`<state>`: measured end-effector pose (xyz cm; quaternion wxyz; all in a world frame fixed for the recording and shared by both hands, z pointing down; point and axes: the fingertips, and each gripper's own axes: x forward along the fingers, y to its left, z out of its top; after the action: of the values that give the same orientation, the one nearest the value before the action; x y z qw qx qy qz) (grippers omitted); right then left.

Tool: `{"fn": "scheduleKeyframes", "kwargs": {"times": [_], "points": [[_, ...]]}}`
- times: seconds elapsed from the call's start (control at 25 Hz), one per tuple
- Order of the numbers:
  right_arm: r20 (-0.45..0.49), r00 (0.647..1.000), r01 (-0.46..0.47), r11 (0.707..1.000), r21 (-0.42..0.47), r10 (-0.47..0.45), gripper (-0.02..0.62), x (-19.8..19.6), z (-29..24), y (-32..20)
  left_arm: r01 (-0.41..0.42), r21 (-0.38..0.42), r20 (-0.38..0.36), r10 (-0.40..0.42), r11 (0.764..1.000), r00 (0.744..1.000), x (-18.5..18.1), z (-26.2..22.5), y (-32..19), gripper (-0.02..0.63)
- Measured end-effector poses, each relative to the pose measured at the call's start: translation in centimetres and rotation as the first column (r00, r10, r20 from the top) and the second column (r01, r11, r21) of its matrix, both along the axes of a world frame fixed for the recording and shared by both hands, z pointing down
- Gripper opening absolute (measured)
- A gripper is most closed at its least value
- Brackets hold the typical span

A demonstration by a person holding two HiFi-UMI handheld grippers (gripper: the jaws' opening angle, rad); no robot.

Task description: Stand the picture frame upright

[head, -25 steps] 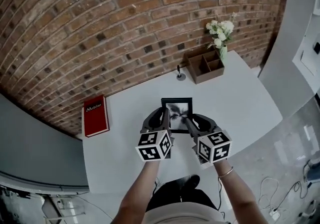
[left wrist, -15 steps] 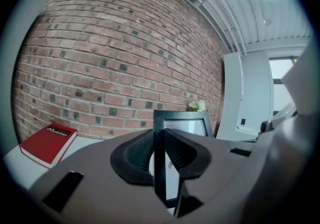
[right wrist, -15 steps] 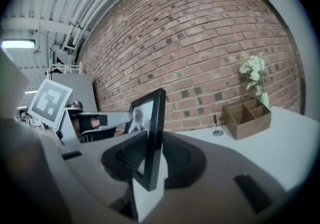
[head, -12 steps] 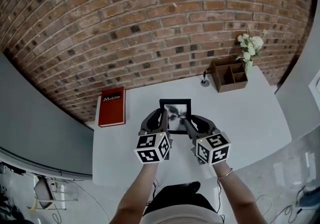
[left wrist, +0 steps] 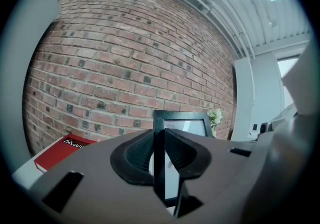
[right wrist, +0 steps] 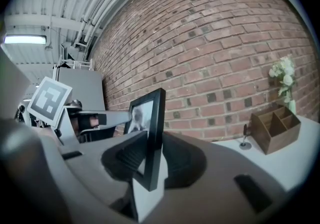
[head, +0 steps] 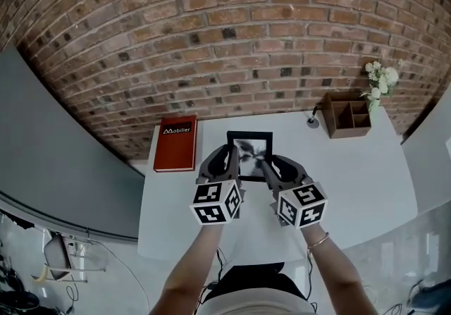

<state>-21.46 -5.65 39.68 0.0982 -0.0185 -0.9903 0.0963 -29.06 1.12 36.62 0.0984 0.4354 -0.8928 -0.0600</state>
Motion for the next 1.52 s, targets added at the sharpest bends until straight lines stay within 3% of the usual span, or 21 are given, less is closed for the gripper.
{"fn": "scheduleKeyframes", "kwargs": {"times": [0.48, 0.92, 1.52], "points": [[0.007, 1.0, -0.024, 0.997, 0.069, 0.023, 0.098, -5.3, -1.2, -0.6, -0.042, 0.044, 0.021, 0.042, 0.998, 0.999, -5.4, -1.0, -0.6, 0.061], [-0.015, 0.997, -0.068, 0.992, 0.108, 0.07, 0.098, -6.2, -0.9, -4.5, -0.069, 0.065, -0.005, 0.069, 0.996, 0.998, -6.4, -0.3, -4.6, 0.061], [-0.071, 0.997, 0.047, 0.996, 0.078, -0.041, 0.098, -9.3, 3.4, -13.8, 0.025, 0.003, -0.064, -0.024, 1.0, 0.998, -8.9, 4.2, -13.2, 0.061]]}}
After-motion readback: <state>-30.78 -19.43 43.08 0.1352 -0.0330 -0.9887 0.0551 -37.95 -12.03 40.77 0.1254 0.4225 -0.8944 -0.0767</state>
